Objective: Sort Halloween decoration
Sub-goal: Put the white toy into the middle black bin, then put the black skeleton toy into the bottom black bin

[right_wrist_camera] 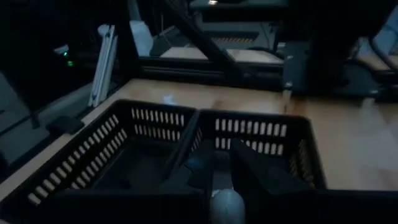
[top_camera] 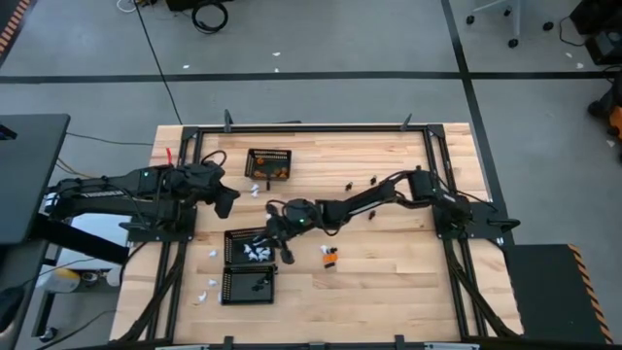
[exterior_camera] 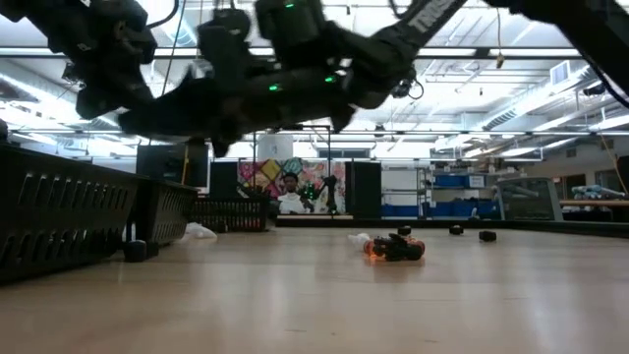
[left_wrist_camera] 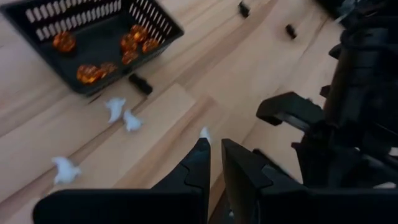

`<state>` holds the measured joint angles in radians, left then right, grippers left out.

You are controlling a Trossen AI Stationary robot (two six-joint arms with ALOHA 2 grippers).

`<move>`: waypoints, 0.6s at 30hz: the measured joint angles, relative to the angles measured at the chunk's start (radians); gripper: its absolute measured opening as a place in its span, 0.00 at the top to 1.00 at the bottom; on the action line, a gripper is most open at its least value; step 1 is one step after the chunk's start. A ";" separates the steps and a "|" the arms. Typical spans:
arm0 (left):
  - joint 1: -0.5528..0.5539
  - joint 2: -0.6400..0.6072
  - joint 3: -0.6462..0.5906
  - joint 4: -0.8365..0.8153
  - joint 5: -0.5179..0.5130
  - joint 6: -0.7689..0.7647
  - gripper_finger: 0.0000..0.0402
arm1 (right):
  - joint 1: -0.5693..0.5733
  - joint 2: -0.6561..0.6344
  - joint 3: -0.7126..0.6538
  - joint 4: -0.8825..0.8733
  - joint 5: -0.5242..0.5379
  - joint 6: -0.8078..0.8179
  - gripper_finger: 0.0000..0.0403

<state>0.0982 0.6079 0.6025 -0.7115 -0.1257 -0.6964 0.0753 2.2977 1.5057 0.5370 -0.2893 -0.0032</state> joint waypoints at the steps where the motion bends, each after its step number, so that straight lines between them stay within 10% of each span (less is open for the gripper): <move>1: 0.000 0.000 0.000 -0.012 0.000 0.000 0.87 | 0.001 0.021 0.034 -0.009 0.002 -0.001 0.87; 18: 0.000 -0.003 0.000 -0.115 0.073 0.004 0.87 | 0.004 0.171 0.307 -0.293 0.034 0.013 0.69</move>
<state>0.0978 0.6052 0.6029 -0.8269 -0.0528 -0.6926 0.0790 2.4691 1.8130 0.2443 -0.2550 0.0096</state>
